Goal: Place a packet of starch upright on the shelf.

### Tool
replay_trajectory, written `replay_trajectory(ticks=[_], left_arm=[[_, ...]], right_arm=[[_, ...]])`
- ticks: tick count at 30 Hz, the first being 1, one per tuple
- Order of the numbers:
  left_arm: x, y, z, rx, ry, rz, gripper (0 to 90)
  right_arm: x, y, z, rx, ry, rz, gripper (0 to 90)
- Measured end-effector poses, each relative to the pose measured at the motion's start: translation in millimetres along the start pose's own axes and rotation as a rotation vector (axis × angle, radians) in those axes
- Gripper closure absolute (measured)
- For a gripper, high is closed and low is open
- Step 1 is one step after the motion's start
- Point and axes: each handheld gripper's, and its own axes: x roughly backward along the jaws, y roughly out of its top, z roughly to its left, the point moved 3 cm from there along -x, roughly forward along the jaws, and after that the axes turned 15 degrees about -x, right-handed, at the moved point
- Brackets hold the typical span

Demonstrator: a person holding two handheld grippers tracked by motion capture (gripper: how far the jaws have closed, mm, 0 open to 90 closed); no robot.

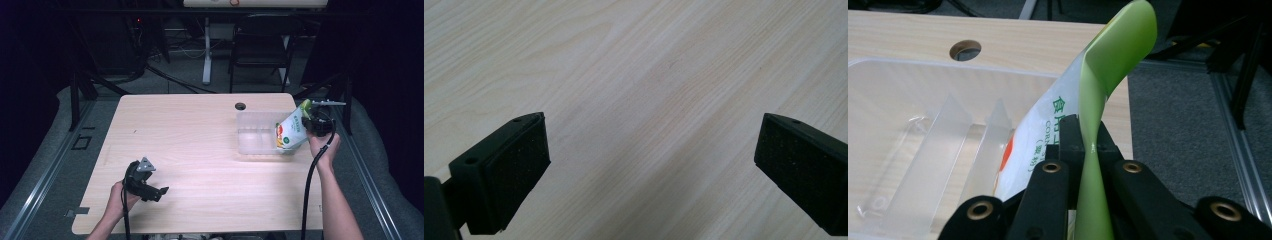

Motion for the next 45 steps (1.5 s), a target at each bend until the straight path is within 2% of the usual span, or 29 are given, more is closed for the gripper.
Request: replay_trajectory(ticks=[1,2,3,5,6,7,8,9,10,11,12,13,18,20,23,24,29,32,35,44,45], left_arm=[[-0.2,0.2,-0.3,0.000,-0.002,0.000,1.2],[-0.2,0.2,-0.3,0.000,-0.002,0.000,1.2],[-0.1,0.4,-0.6,-0.002,-0.002,0.000,1.2],[0.1,0.4,-0.6,-0.004,-0.002,0.000,1.2],[0.1,0.4,-0.6,-0.004,-0.002,0.000,1.2],[0.1,0.3,-0.6,-0.001,-0.002,-0.001,1.2],[0.1,0.2,-0.3,0.000,-0.001,-0.002,1.2],[0.0,-0.1,-0.3,0.005,0.000,-0.001,1.2],[0.0,-0.1,-0.3,0.005,0.000,-0.001,1.2],[-0.1,0.0,0.0,0.000,0.000,0.000,1.2],[-0.1,0.0,0.0,0.000,0.000,0.000,1.2],[-0.1,0.3,-0.3,0.001,-0.002,-0.002,1.2],[-0.4,0.4,-0.3,0.000,0.000,0.000,1.2],[-0.2,0.5,-0.4,0.001,0.000,-0.001,1.2],[0.0,0.6,-0.6,-0.001,0.002,0.000,1.2],[0.0,0.6,-0.6,-0.001,0.002,0.000,1.2],[-0.5,1.0,-1.4,-0.005,0.001,0.004,1.2],[-0.4,1.0,-1.5,-0.005,0.001,0.003,1.2],[-0.3,0.9,-1.4,-0.004,0.002,0.004,1.2],[-0.5,1.0,-1.9,-0.004,0.003,0.003,1.2],[-0.6,1.0,-1.8,-0.004,0.003,0.003,1.2]], right_arm=[[-1.1,-0.3,-1.9,0.022,-0.007,0.020,85.3],[-1.1,-0.3,-1.9,0.022,-0.007,0.020,85.3],[-1.7,-1.1,-4.4,0.016,0.000,0.046,81.9],[-2.0,-1.2,-7.9,0.008,0.006,0.060,75.9],[-2.0,-1.2,-7.9,0.008,0.006,0.060,75.9],[0.1,-1.0,-9.8,0.007,0.005,0.037,67.0],[0.1,-1.0,-9.8,0.007,0.005,0.037,67.0],[3.1,-0.6,-12.1,0.006,0.021,0.041,57.1],[3.1,-0.6,-12.1,0.006,0.021,0.041,57.1],[7.0,0.2,-14.5,0.012,0.026,0.042,48.6],[7.0,0.2,-14.5,0.012,0.026,0.042,48.6],[13.5,1.0,-17.2,0.009,0.042,0.054,42.5],[30.3,2.1,-19.2,0.043,0.083,0.103,29.2],[34.1,2.2,-19.1,0.047,0.085,0.103,26.5],[50.2,2.6,-19.5,0.063,0.106,0.097,15.8],[50.2,2.6,-19.5,0.063,0.106,0.097,15.8],[75.2,-0.6,-17.1,0.081,0.167,0.086,8.6],[84.2,-3.8,-14.0,0.093,0.181,0.078,6.0],[96.5,-14.7,-6.6,0.124,0.210,0.098,1.1],[115.0,-40.2,10.6,0.177,0.266,0.099,0.0],[118.4,-47.9,15.3,0.190,0.284,0.101,0.0]])
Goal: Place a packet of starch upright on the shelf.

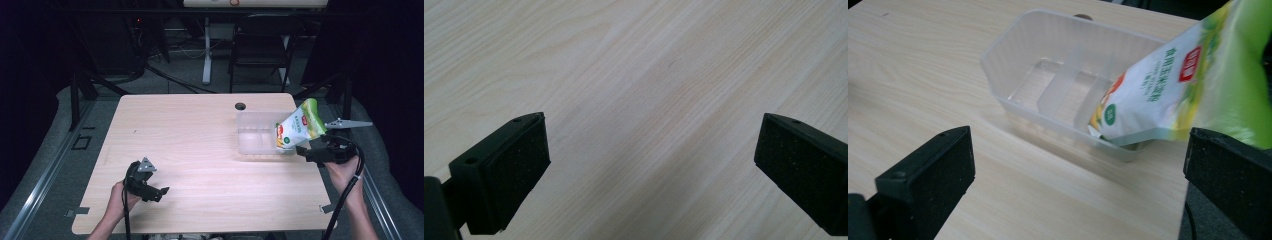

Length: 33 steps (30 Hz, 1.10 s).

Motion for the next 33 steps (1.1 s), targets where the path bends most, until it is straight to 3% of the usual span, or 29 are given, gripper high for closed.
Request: replay_trajectory(ticks=[7,14,28,33], left_arm=[[0.0,0.3,-0.5,-0.001,0.001,-0.001,1.2],[0.1,0.4,-0.9,-0.004,0.002,0.002,1.1],[-0.4,0.2,-1.0,-0.004,-0.001,0.002,1.2],[0.3,-0.1,-0.5,-0.008,-0.004,0.003,1.2]], right_arm=[[-4.0,-22.8,17.9,0.037,0.032,0.030,0.0],[-18.4,-57.9,31.9,0.057,0.061,0.102,0.0],[-52.8,-104.4,39.7,0.072,0.072,0.240,0.0],[-62.3,-118.3,34.2,0.052,0.071,0.249,0.0]])
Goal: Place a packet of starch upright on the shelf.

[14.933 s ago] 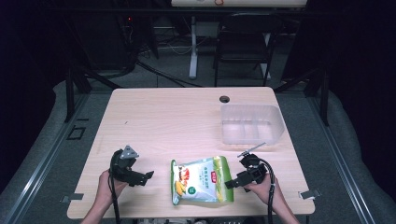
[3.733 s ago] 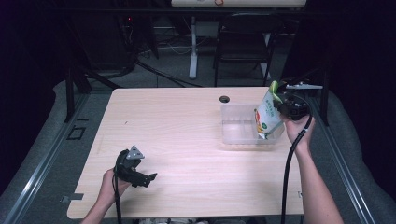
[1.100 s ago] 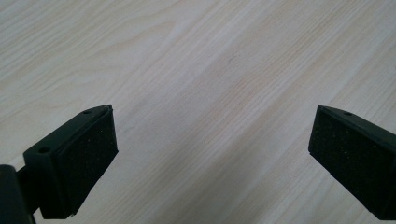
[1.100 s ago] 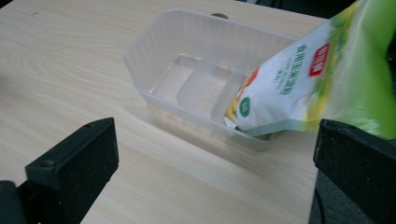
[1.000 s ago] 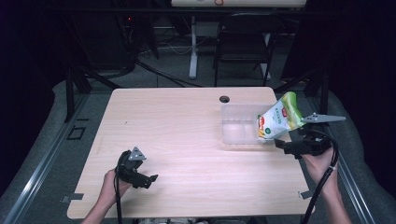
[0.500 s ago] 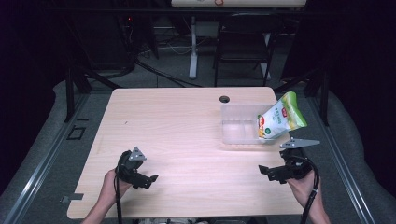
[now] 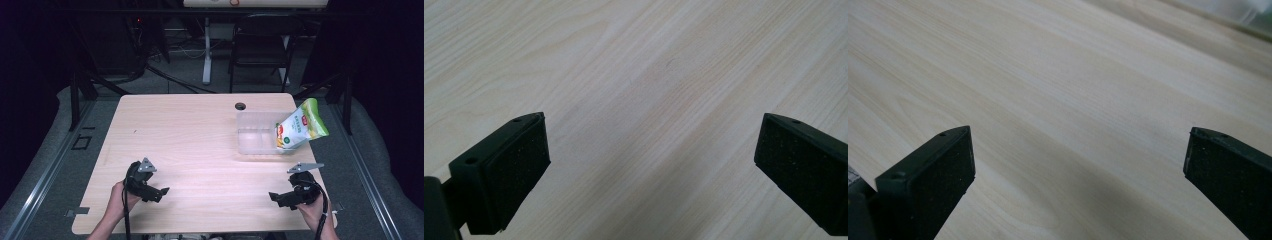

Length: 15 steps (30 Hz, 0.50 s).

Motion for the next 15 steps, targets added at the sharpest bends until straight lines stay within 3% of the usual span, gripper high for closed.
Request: replay_trajectory(ticks=[5,8,10,15], left_arm=[[0.0,0.3,-0.2,-0.002,-0.004,-0.002,1.2],[-0.2,0.6,-0.3,-0.002,-0.004,-0.003,1.2],[-0.3,0.7,-0.3,-0.003,-0.005,-0.002,1.2],[-0.9,1.2,0.1,-0.003,-0.007,0.001,1.2]], right_arm=[[-6.2,-6.8,-5.5,0.008,-0.034,0.016,0.0],[-8.7,-7.3,-6.9,0.005,-0.018,0.028,0.0],[-11.6,-8.1,-9.0,0.016,-0.040,0.038,0.0],[-11.0,-8.4,-11.1,0.014,-0.038,0.033,0.0]])
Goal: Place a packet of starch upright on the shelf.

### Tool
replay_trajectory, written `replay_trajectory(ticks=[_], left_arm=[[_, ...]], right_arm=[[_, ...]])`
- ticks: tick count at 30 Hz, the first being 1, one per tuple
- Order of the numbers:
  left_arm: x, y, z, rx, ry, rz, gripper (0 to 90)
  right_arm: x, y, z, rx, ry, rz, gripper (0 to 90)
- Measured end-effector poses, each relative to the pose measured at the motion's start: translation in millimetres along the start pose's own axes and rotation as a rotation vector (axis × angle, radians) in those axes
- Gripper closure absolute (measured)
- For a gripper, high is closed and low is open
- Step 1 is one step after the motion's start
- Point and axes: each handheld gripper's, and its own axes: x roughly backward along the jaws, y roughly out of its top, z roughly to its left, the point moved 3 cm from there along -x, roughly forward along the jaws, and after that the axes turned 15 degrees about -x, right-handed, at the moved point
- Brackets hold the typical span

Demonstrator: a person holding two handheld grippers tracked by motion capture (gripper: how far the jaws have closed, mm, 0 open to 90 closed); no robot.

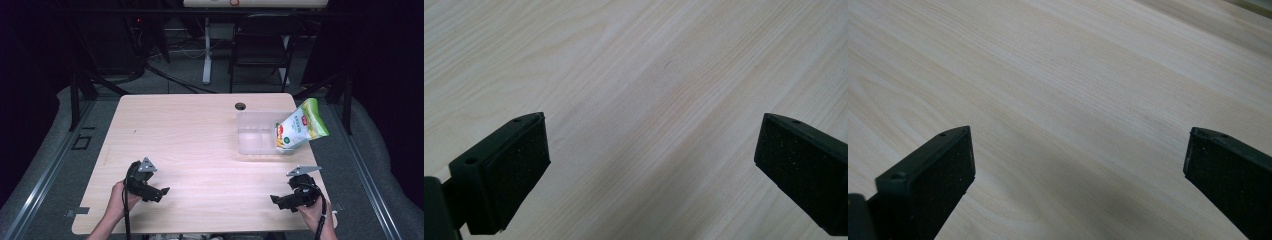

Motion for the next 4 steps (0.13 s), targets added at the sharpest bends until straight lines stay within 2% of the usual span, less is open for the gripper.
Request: replay_trajectory(ticks=[4], left_arm=[[-0.1,-0.1,0.2,0.002,0.000,0.000,1.2]], right_arm=[[0.6,0.0,-0.8,-0.003,-0.002,-0.005,0.0]])
